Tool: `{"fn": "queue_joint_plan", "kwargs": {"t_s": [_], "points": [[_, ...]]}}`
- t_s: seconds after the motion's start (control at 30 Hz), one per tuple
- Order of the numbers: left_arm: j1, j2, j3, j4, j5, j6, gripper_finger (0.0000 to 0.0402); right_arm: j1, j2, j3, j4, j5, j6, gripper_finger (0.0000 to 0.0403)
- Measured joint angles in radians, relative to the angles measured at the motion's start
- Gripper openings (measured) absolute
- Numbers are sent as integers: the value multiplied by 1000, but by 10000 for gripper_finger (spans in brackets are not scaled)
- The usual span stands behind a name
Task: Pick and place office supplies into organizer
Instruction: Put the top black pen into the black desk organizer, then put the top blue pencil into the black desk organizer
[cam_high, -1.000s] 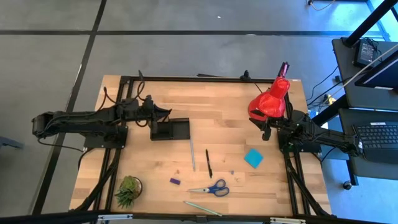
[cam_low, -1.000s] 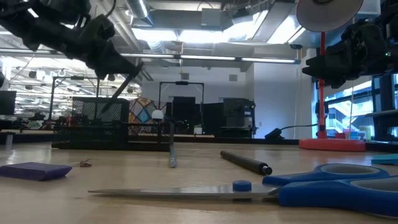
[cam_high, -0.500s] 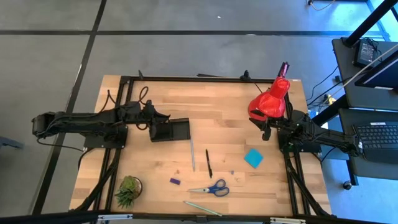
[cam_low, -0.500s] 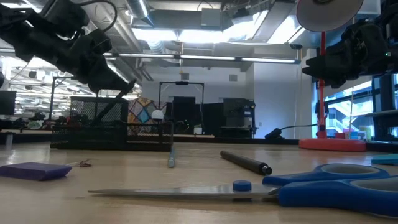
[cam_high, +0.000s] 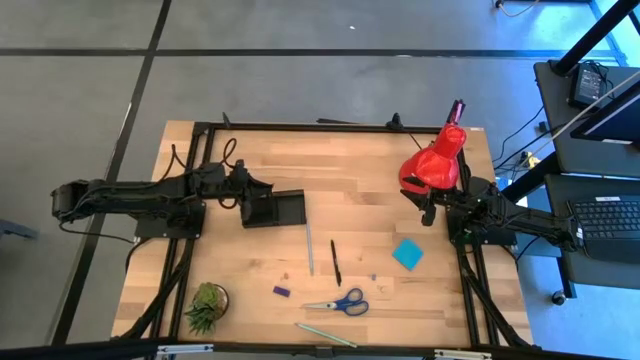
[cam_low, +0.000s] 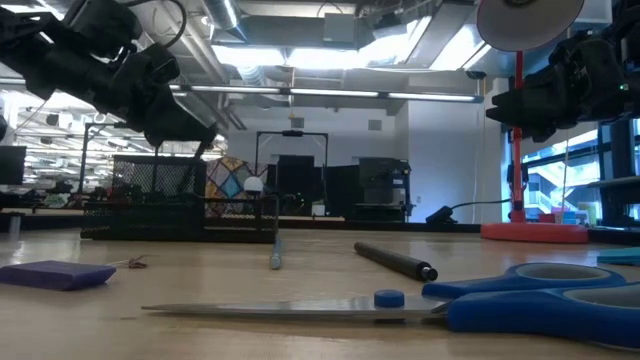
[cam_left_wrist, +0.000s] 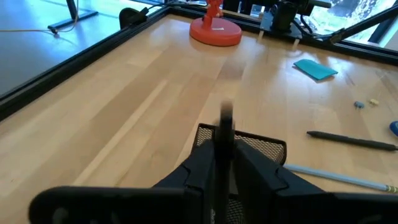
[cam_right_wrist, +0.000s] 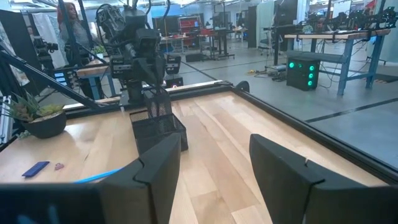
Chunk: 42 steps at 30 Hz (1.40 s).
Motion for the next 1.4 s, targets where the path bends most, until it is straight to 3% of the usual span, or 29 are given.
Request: {"fn": "queue_joint_plan", "kwargs": {"t_s": [0.83,1.07,1.4], "points": [[0,0,0,24,-2,18,72,0,0,0,0,0,0,195],[0,0,1,119,-1,28,72,0,0,0,0,0,0,195],[-35,1,134,129,113,159,72,0,0,0,0,0,0,195]]}}
